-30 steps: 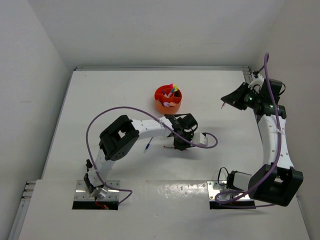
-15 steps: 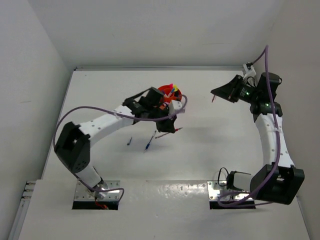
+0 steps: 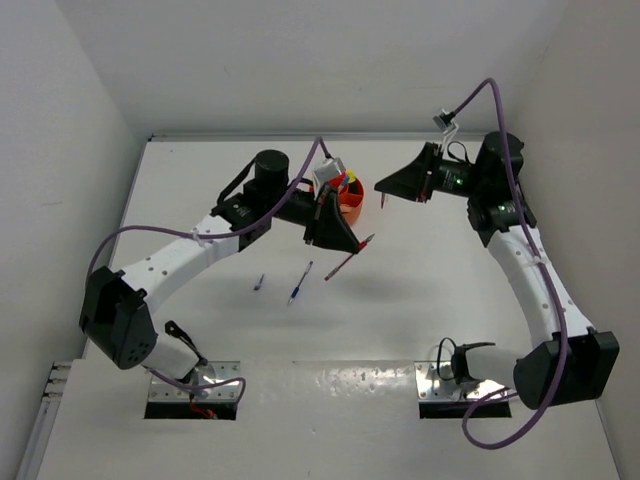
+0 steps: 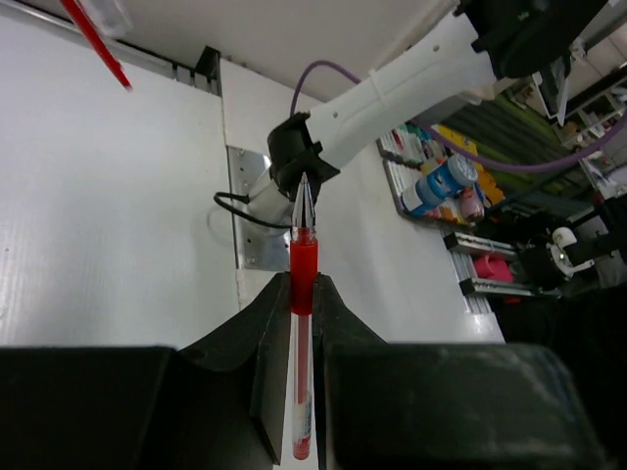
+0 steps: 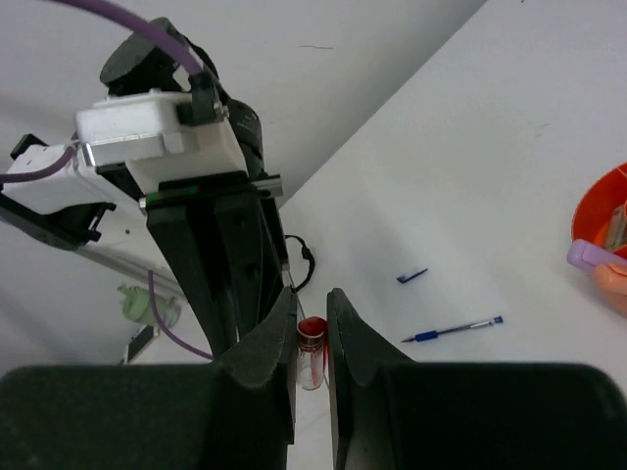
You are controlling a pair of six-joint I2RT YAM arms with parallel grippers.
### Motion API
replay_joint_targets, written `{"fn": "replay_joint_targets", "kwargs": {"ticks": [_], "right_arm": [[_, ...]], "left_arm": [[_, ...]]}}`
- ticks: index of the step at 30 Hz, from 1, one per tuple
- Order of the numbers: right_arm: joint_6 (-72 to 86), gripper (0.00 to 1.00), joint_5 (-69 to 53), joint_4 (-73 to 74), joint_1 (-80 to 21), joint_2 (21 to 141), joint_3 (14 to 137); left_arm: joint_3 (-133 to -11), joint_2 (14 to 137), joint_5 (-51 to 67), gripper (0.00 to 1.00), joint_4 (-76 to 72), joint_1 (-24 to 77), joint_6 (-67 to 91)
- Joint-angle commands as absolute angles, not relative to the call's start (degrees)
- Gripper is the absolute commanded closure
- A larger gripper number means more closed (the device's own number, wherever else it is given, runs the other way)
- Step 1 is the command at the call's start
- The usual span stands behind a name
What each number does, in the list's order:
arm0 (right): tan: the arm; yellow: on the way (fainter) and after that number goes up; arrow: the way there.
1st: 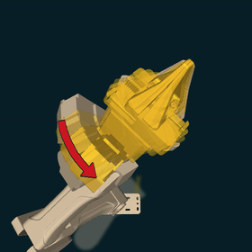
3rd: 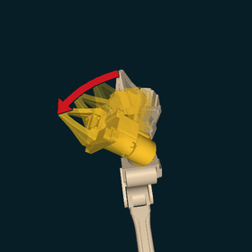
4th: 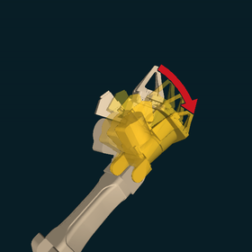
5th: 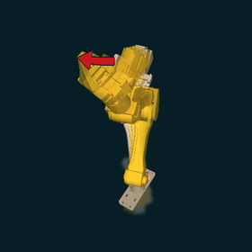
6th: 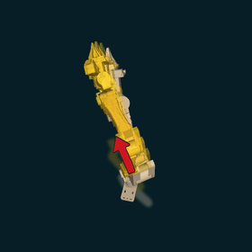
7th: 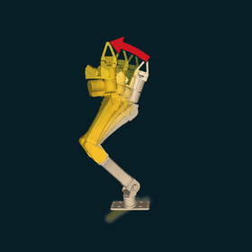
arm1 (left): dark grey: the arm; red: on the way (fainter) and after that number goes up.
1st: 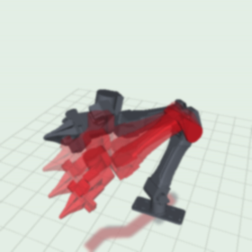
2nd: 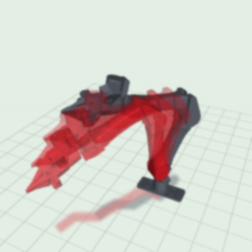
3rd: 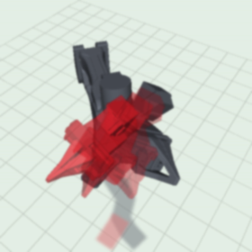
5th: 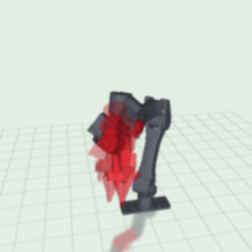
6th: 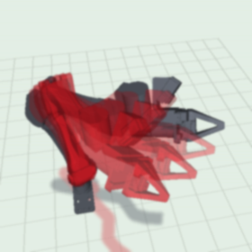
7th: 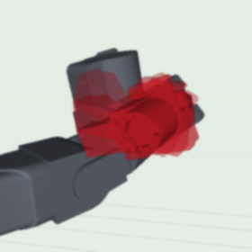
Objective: Sort the stationery into containers
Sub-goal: Pick up the pen from the center of the board, then close the pen cap on the pen.
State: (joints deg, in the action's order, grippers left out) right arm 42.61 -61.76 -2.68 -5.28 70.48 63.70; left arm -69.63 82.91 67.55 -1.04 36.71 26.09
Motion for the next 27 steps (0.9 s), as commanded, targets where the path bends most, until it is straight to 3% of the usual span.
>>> {"fn": "replay_joint_targets", "kwargs": {"ticks": [1, 5, 9, 17, 27], "right_arm": [[42.44, 1.0, -55.66, -6.32, -7.81, 67.24, 64.08], [47.71, 1.0, -48.72, -11.77, -9.31, 65.13, 59.86], [47.9, 1.0, -41.15, -6.44, -10.54, 64.78, 61.6], [48.25, 1.0, -25.6, 5.97, -13.09, 64.86, 65.56], [51.68, 1.0, -19.6, 8.7, -14.41, 65.65, 66.62]], "left_arm": [[-71.37, 81.04, 67.33, 1.0, -15.33, 35.07, 37.33], [-70.49, 81.47, 64.61, 1.0, -24.07, 34.54, 46.74], [-71.19, 81.83, 61.09, 1.0, -25.93, 33.75, 48.87], [-77.87, 84.02, 52.75, 1.0, -4.41, 33.4, 34.37], [-78.75, 85.51, 47.2, 1.0, 3.16, 33.4, 30.59]]}}
